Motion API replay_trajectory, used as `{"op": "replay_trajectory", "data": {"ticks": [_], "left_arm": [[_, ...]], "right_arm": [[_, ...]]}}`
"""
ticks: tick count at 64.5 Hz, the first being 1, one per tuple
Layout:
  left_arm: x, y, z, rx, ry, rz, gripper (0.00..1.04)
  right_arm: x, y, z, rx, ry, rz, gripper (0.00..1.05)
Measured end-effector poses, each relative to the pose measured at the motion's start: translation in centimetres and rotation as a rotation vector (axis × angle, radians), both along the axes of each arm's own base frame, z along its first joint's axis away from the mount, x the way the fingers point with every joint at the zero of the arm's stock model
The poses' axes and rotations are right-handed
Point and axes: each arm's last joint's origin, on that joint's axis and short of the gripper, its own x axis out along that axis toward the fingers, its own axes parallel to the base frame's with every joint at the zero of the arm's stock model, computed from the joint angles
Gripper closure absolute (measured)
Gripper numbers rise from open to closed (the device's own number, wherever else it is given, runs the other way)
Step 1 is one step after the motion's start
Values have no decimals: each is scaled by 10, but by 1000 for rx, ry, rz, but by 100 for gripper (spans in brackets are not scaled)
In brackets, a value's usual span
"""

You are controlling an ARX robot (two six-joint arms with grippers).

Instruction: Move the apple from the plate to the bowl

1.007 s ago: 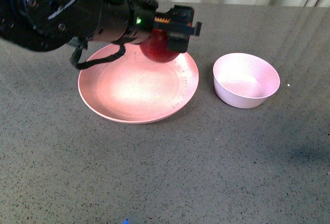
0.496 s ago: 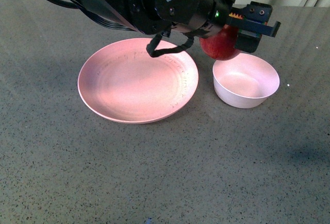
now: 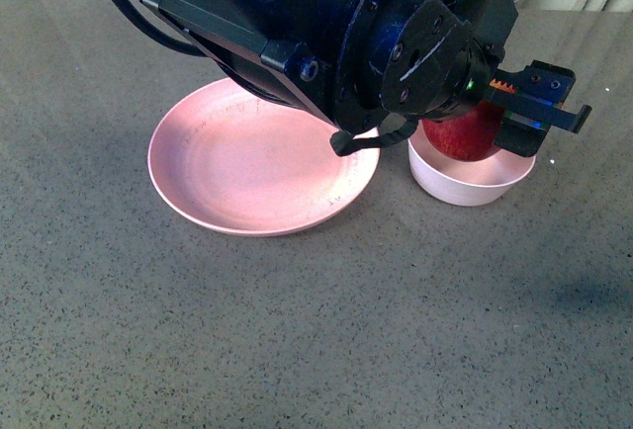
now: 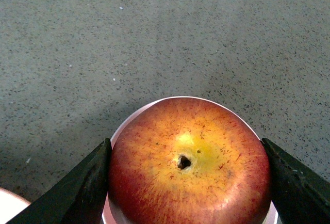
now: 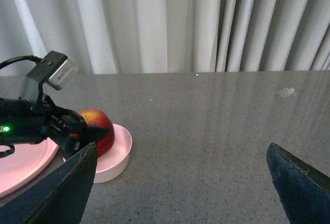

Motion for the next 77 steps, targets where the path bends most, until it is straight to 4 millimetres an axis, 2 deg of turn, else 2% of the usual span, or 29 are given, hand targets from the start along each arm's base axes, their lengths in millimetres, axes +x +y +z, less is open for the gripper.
{"op": "replay_trajectory", "data": {"ticks": [22, 29, 33, 53, 58, 64, 72, 77], "left_arm": [[4, -3, -6, 4, 5, 1, 30], [4, -3, -6, 2, 4, -1, 12], [5, -3, -6, 2, 3, -4, 7], [-3, 3, -1, -18, -4, 5, 9], [-10, 18, 15, -54, -23, 32, 9], [-12, 48, 42, -95, -79, 109, 9], [-15, 89, 59, -122, -123, 219, 9], [-24, 125, 60, -116, -356, 533, 23]], "right_arm": [[0, 0, 0, 0, 0, 0, 9], [0, 0, 0, 0, 0, 0, 9], [0, 0, 0, 0, 0, 0, 9], [0, 0, 0, 0, 0, 0, 9], [0, 0, 0, 0, 0, 0, 9], [0, 0, 0, 0, 0, 0, 9], [0, 0, 0, 0, 0, 0, 9], [0, 0, 0, 0, 0, 4, 9]]}}
